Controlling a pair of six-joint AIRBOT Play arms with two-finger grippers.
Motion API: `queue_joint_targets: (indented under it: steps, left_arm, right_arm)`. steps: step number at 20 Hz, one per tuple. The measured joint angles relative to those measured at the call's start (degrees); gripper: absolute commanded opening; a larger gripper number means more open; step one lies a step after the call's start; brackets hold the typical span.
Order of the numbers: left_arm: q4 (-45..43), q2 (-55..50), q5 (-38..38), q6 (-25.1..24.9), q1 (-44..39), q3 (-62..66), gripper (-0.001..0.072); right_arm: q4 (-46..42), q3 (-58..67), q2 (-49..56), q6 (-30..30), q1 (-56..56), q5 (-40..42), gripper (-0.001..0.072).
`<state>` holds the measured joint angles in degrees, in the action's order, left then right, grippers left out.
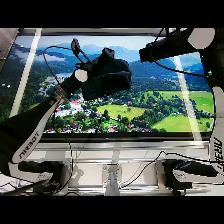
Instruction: Fold the clothes and pants, and hang the long-sleeved shirts on hangers.
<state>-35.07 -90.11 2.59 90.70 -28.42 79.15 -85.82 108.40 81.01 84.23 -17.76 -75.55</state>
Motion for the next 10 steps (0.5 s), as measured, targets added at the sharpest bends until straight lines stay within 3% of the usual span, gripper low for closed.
queue_joint_targets:
  steps: [2,3,6,8,9,10]
  left_arm:
    - [-3.5,2.3,-0.1,-1.4,0.3,0.0,0.0694]
    - [-6.6,4.0,-0.1,-2.4,0.5,0.0,0.0650]
    - [-19.1,9.7,1.8,-4.0,1.4,0.0,0.0059]
    - [-29.3,13.7,6.7,-4.6,2.5,0.1,0.0038]
    - [-34.1,15.5,10.4,-4.8,3.3,0.1,0.0038]
    - [-38.0,16.9,14.5,-4.9,4.2,0.1,0.0038]
  right_arm:
    - [-3.0,-1.2,0.0,-0.2,3.1,0.6,0.0025]
    - [-3.5,-2.6,0.0,-1.1,5.6,1.4,0.0025]
    - [3.8,-10.2,0.0,-6.7,14.2,3.8,0.0025]
    - [16.6,-17.3,0.1,-13.5,19.1,5.5,0.0027]
    - [22.9,-20.5,0.2,-16.5,20.5,6.6,0.0079]
    - [28.7,-23.5,0.4,-19.1,21.2,8.6,0.0349]
